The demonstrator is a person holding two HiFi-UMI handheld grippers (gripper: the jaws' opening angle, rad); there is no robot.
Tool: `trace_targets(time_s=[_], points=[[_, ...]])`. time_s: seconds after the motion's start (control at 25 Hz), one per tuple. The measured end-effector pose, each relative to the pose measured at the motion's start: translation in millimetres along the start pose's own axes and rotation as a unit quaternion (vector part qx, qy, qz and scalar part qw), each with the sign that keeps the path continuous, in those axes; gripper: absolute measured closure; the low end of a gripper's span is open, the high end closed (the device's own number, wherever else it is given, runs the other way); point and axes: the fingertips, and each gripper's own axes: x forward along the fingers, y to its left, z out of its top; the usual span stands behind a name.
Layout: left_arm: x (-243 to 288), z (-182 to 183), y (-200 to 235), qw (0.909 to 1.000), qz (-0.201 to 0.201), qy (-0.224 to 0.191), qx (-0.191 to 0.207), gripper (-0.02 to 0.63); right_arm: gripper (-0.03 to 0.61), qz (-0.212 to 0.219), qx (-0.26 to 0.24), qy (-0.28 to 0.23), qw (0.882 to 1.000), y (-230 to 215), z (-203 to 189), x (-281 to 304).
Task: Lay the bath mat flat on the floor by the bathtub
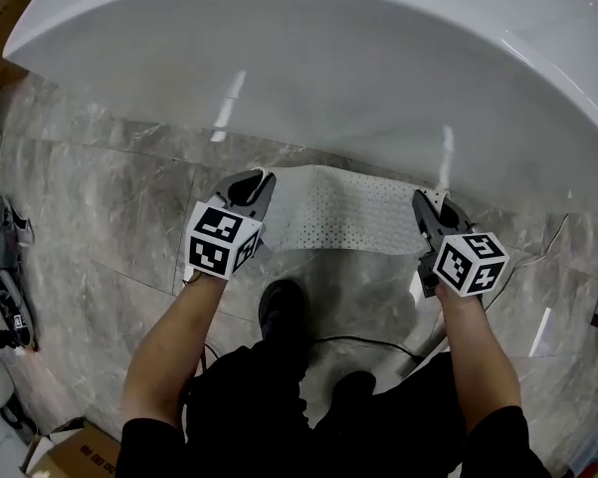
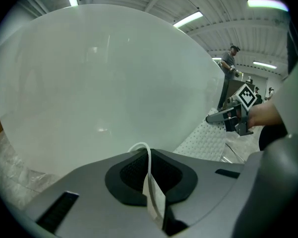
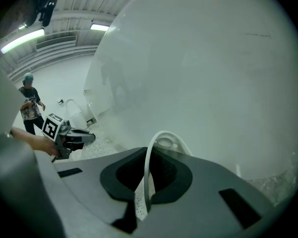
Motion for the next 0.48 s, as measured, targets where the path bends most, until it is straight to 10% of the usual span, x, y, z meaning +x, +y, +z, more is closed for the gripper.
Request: trace_targets(time_s=[0.2, 0.48], points=[[-22.4, 35.4, 7.4, 0.9989, -0.005, -0.043, 0.020, 0.597, 0.560, 0.003, -0.031, -0.035, 0.999, 5.9, 30.3, -21.2], [8.9, -71.0, 36.6, 0.9961, 0.045, 0.074, 0.015, 0.592, 0.502, -0.099, -0.016, 0.092, 0.991, -66.0, -60.8, -18.4]])
